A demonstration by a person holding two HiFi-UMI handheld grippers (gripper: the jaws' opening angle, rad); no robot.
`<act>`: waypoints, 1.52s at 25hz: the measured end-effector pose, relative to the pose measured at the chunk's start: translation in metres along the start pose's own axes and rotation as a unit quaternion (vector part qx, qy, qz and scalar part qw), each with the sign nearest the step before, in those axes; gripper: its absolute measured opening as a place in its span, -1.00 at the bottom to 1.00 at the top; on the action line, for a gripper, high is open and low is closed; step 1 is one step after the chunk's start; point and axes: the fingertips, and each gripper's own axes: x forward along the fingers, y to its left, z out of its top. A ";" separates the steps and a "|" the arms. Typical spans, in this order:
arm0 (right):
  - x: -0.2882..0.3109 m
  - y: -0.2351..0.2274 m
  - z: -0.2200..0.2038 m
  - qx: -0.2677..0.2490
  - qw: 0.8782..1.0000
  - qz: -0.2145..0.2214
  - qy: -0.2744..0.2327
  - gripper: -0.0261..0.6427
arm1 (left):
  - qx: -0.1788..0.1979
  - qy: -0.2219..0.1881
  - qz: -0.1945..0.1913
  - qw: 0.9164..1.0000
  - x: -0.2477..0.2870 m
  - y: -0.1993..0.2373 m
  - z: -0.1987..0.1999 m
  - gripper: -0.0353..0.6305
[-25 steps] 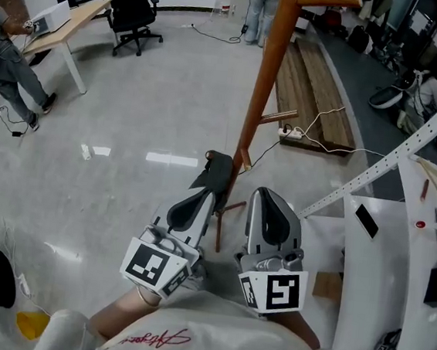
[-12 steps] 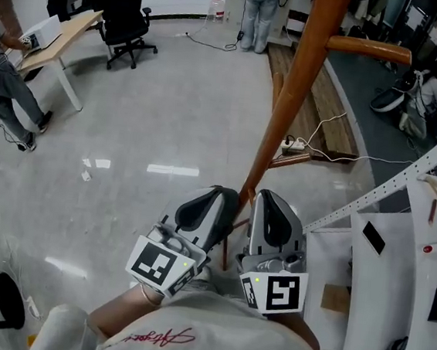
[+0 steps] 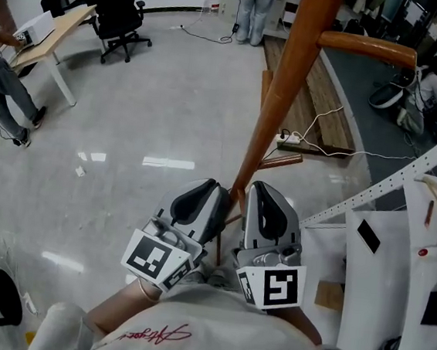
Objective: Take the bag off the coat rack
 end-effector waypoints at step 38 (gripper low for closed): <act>-0.018 -0.036 -0.050 -0.022 0.999 -0.009 0.044 -0.86 | -0.168 0.256 -0.155 0.939 0.011 0.032 -0.273 0.07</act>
